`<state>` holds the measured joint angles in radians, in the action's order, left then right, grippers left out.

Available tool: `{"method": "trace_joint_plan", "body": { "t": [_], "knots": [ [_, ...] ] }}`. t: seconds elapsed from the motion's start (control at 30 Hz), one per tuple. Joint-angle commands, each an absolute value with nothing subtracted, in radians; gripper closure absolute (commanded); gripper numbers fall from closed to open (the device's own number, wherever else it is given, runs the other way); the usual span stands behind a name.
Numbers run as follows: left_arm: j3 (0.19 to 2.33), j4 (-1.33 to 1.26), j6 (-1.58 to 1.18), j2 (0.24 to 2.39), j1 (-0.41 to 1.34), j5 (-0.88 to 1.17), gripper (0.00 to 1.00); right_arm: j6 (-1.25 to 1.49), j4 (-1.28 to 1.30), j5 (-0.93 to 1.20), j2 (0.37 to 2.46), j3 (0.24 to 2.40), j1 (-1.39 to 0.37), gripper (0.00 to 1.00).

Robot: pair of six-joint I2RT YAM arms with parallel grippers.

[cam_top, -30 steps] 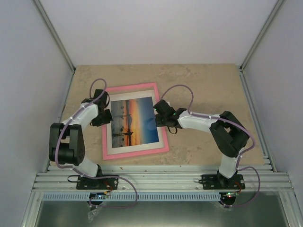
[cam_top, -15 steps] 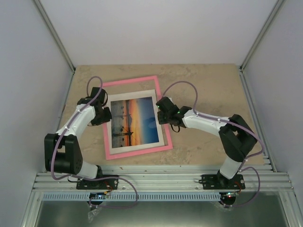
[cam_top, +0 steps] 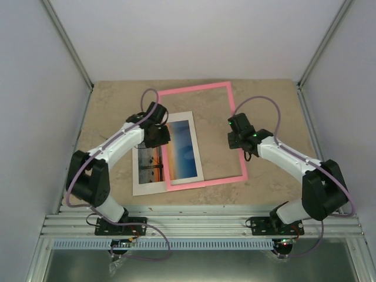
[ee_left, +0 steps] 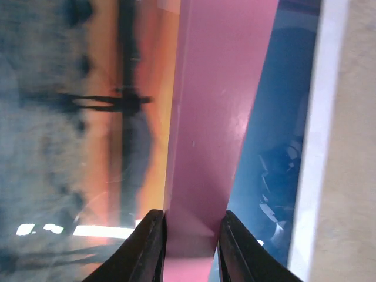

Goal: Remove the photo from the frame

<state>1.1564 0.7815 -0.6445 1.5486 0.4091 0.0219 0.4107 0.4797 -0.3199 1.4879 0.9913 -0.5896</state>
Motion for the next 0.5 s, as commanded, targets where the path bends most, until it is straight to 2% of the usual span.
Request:
{"method": "trace_joint_plan", "body": {
  "t": [0.0,0.2,0.47],
  "knots": [
    [1.283,0.507,-0.811,1.63,0.532,0.253,1.0,0.285,0.473,-0.304,1.432,0.942,-0.522,1.0],
    [1.45,0.443,-0.869,1.817,0.634,0.3,1.0,0.201,0.456,-0.317,1.432,0.923,-0.351,1.0],
    [1.712,0.442,-0.897,2.084,0.728,0.315,1.0,0.137,0.432,-0.298,1.544,0.96,-0.141,1.0]
  ]
}}
